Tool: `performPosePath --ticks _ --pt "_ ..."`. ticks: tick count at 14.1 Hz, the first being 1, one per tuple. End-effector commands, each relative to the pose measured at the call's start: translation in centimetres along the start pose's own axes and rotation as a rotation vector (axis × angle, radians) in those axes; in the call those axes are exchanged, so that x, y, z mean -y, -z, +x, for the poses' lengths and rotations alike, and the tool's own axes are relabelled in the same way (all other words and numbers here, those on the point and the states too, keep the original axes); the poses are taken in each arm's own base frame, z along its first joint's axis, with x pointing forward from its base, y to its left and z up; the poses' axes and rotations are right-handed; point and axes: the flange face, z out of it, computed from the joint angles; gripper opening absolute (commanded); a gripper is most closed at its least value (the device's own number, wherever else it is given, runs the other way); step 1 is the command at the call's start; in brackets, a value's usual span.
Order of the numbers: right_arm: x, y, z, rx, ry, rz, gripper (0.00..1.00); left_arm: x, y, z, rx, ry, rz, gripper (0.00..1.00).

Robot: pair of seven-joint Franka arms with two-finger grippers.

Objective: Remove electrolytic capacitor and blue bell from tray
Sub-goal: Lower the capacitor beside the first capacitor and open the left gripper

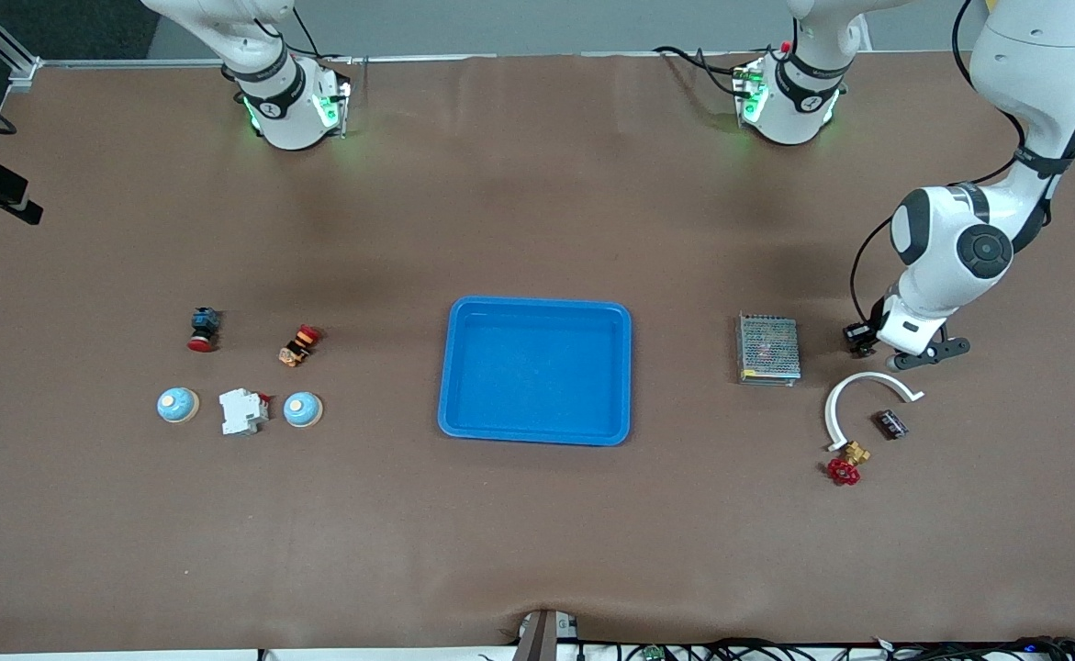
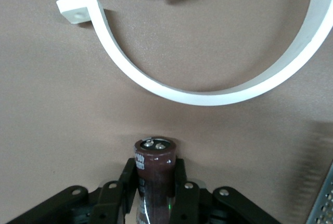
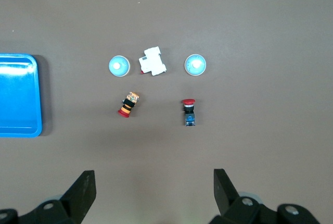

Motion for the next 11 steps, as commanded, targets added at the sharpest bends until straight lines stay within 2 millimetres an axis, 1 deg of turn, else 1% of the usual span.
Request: performPosePath --ticks 1,3,5,7,8,10,11 --pt "0.3 1.2 -1.9 -0.046 0.003 0.007 1.00 0.0 0.2 0.5 -0.015 -0.029 0.002 1.00" --pt "0.6 1.3 -2.5 -0.066 0.007 0.003 1.00 0.1 0.5 0.6 -0.021 -0.028 0.002 1.00" --pt "1.0 0.6 -2.9 -0.086 0.011 -0.001 1.00 0.3 1.9 1.4 -0.046 -0.022 0.003 1.00" --pt "1.1 0.2 -3.0 -0.103 0.004 -0.006 1.00 1.6 2.8 1.8 -0.061 0.001 0.005 1.00" --pt "1.1 0.8 -2.9 -0.113 0.003 -0.017 1.00 1.8 3.3 2.0 -0.068 -0.002 0.006 1.00" --pt "1.5 2.8 -2.3 -0.135 0.018 -0.062 1.00 2.4 3.5 2.1 -0.068 -0.022 0.010 1.00" --pt "1.5 3.6 -2.1 -0.132 0.018 -0.074 1.00 3.3 3.6 2.3 -0.070 -0.020 0.011 1.00"
